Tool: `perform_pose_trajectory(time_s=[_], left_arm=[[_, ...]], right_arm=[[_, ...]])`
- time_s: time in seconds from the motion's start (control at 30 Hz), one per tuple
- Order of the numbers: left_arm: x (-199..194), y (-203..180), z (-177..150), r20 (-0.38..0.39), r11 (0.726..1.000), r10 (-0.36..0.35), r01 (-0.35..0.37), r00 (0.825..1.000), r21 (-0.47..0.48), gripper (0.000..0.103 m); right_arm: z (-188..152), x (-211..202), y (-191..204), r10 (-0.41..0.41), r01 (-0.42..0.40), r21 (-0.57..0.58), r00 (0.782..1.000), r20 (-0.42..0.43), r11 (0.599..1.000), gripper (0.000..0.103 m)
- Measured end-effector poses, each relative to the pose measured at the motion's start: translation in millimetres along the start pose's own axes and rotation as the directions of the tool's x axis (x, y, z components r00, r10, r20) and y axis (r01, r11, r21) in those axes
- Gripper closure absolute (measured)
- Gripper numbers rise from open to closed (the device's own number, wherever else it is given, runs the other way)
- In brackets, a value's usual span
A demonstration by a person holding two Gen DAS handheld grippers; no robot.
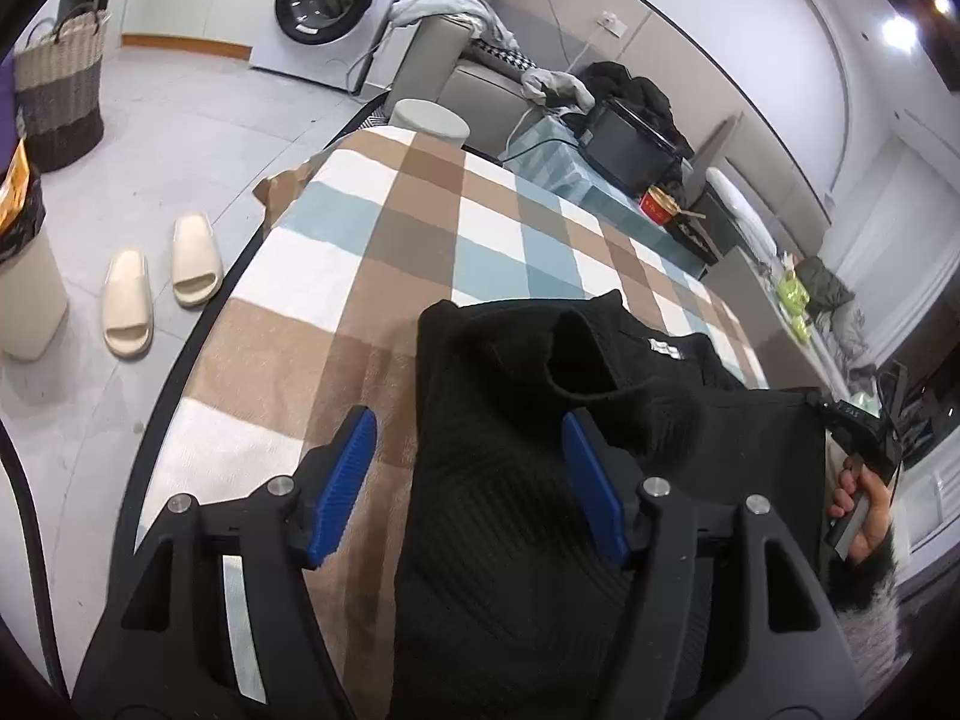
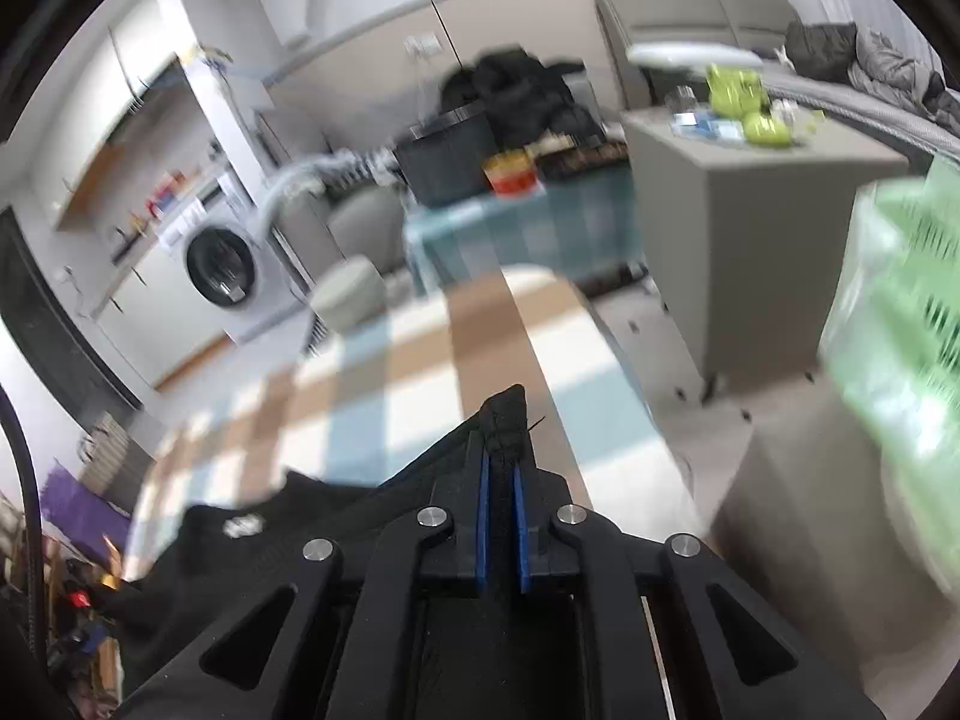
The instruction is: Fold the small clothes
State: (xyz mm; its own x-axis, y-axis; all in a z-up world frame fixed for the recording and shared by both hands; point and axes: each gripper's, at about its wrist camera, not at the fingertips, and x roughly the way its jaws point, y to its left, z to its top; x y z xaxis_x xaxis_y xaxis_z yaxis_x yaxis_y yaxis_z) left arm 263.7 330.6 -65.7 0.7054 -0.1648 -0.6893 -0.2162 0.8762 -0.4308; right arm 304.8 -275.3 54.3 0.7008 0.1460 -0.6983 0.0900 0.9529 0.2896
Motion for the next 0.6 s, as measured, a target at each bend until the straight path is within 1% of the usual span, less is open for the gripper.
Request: perform_pose_trajectory(time_s=[0.1, 0.2, 0.27, 0.43, 0.47, 0.53, 0.6], left_arm=[[13.3, -8.8, 6.2, -0.012, 0.998, 0.033, -0.033, 0.999, 0.044, 0.041], [22.2, -21.4, 13.2, 0.019, 0.991, 0.07, -0.072, 0.997, 0.116, 0.041], [28.8, -28.7, 17.9, 0.031, 0.985, 0.065, -0.069, 0.997, 0.156, 0.041], [55.2, -34.7, 32.1, -0.009, 0.984, 0.037, -0.034, 0.999, 0.174, 0.041], [58.6, -35.7, 34.5, -0.012, 0.985, 0.035, -0.032, 0.999, 0.172, 0.045], [62.4, -35.6, 38.4, -0.009, 0.987, 0.012, -0.011, 1.0, 0.16, 0.06], [63.4, -33.6, 42.4, -0.008, 0.989, -0.028, 0.029, 1.0, 0.148, 0.094]], right_arm=[[-7.2, 10.9, 1.2, -0.014, 0.013, -0.019, 0.999, -0.035, 1.0, 0.095], [-13.4, 11.4, -2.9, -0.007, 0.006, -0.022, 0.999, -0.041, 1.0, 0.095], [-15.1, 11.1, -4.5, 0.001, -0.002, -0.029, 0.999, -0.049, 1.0, 0.095], [-19.9, 9.3, -1.3, 0.006, -0.01, -0.066, 0.998, -0.057, 0.998, 0.095], [-20.6, 10.3, -0.7, 0.005, -0.009, -0.073, 0.998, -0.063, 0.997, 0.095], [-21.6, 10.7, -0.5, 0.005, -0.01, -0.079, 0.998, -0.063, 0.997, 0.095], [-22.0, 11.4, -1.8, 0.01, -0.016, -0.082, 0.998, -0.068, 0.996, 0.095]])
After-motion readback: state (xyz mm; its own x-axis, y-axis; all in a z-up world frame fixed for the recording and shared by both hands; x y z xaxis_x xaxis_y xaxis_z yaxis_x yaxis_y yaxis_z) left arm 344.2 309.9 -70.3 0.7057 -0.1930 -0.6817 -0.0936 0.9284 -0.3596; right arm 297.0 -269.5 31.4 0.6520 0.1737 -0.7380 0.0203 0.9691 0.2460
